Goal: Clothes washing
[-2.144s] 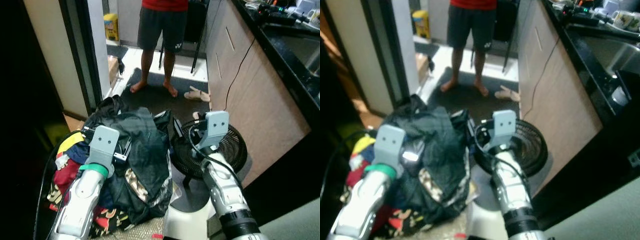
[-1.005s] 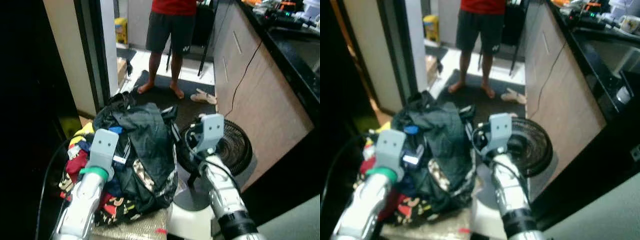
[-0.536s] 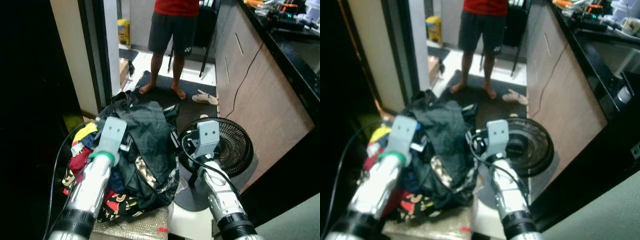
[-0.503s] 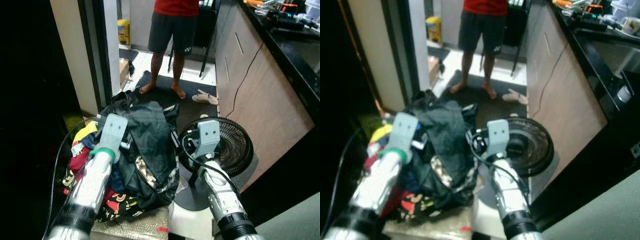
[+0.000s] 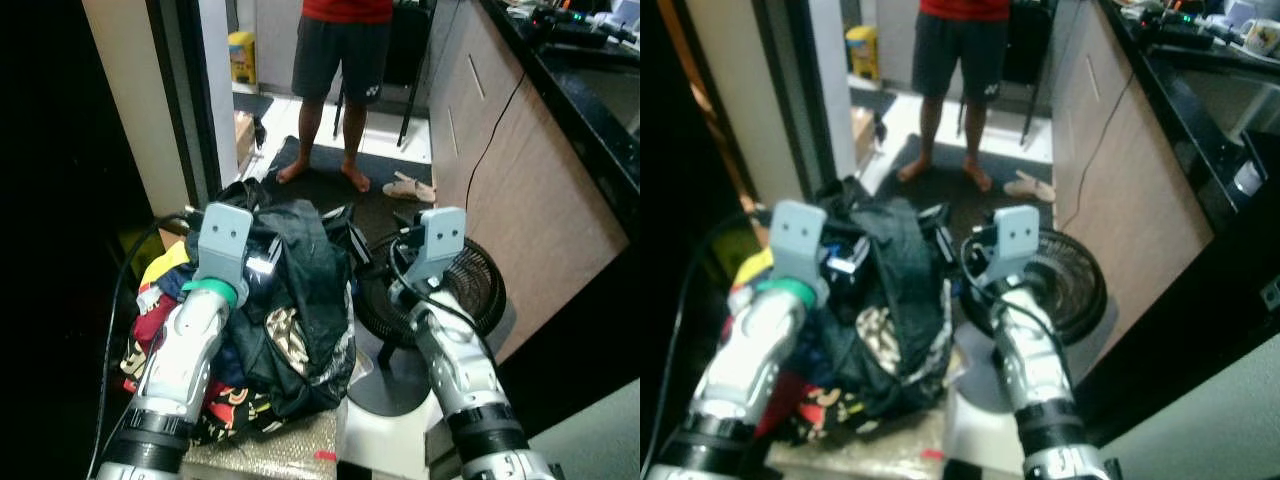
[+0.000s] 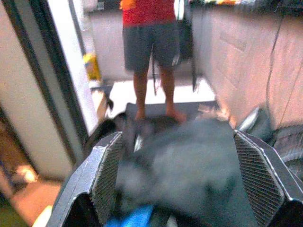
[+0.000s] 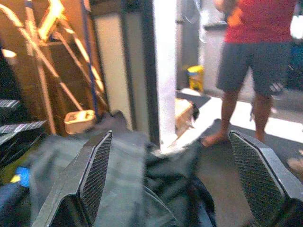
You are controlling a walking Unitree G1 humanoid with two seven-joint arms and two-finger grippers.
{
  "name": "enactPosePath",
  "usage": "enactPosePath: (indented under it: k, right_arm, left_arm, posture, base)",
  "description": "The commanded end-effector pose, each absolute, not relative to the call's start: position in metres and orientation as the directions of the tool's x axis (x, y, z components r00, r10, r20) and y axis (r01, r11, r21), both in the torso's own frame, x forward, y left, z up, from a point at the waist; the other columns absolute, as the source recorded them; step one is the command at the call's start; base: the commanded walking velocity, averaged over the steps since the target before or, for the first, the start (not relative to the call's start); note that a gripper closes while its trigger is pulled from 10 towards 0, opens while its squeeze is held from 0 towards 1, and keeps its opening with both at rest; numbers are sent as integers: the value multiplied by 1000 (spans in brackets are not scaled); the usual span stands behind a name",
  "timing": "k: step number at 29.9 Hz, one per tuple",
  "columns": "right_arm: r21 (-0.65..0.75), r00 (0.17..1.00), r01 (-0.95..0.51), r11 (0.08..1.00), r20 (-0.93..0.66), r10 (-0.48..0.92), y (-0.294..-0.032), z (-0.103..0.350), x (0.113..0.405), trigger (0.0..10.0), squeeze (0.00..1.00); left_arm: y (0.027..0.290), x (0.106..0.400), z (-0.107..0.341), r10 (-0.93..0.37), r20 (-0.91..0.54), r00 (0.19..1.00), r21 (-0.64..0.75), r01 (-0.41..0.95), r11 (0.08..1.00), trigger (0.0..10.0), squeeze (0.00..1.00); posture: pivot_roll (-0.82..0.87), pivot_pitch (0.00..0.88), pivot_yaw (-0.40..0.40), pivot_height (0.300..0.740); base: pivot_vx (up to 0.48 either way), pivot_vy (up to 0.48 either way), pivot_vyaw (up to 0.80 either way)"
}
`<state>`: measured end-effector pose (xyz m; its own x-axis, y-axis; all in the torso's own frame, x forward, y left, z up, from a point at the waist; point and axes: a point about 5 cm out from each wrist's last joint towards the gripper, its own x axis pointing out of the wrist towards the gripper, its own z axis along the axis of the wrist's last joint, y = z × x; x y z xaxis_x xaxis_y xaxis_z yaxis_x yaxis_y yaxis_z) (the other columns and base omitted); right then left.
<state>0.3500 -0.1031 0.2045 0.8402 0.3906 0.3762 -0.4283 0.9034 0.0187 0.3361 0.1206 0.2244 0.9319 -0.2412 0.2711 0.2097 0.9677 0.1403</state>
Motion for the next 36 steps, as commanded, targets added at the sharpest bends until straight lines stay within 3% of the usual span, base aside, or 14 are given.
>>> enactPosePath:
  k: [1, 5, 7, 12, 18, 25, 34, 35, 36]
  right_arm:
    - [6, 839, -449, 893, 347, 419, -98, 198, 348, 10000, 0]
    - [16, 837, -473, 881, 322, 443, -90, 189, 343, 10000, 0]
    - [72, 848, -485, 871, 282, 449, -85, 176, 340, 10000, 0]
    - [119, 853, -501, 857, 237, 466, -74, 166, 339, 10000, 0]
    - [66, 835, -534, 843, 197, 513, -52, 159, 339, 10000, 0]
    - [20, 840, -528, 849, 158, 519, -48, 149, 339, 10000, 0]
    - [-11, 911, -399, 917, 114, 397, -80, 136, 343, 10000, 0]
    - [-15, 938, -324, 946, 129, 323, -101, 137, 344, 10000, 0]
    - [-15, 938, -324, 946, 129, 323, -101, 137, 344, 10000, 0]
  left_arm:
    - [115, 333, 229, -274, 271, 923, 156, 238, 959, 10000, 0]
    - [105, 323, 234, -363, 266, 893, 205, 315, 927, 10000, 0]
    - [103, 325, 225, -344, 228, 911, 270, 280, 921, 10000, 0]
    - [100, 326, 224, -342, 214, 915, 254, 285, 924, 10000, 0]
    - [108, 328, 222, -325, 196, 925, 263, 270, 926, 10000, 0]
    - [122, 326, 215, -292, 166, 942, 276, 240, 931, 10000, 0]
    - [131, 322, 203, -258, 125, 958, 271, 217, 938, 10000, 0]
    - [125, 328, 203, -291, 115, 950, 276, 251, 928, 10000, 0]
    - [125, 328, 203, -291, 115, 950, 276, 251, 928, 10000, 0]
  posture:
    - [103, 87, -24, 740]
    - [108, 88, -29, 740]
    - [107, 89, -31, 740]
    - [101, 91, -27, 740]
    - [102, 89, -25, 740]
    - [105, 94, -38, 740]
    - [83, 90, -19, 740]
    - [50, 90, 20, 740]
    - [50, 90, 20, 740]
  base:
    - [0, 0, 0]
    - [0, 0, 0]
    - [0, 0, 0]
    - [0, 0, 0]
    - [0, 0, 0]
    - [0, 0, 0]
    - [0, 0, 0]
    - [0, 0, 0]
    - [0, 0, 0]
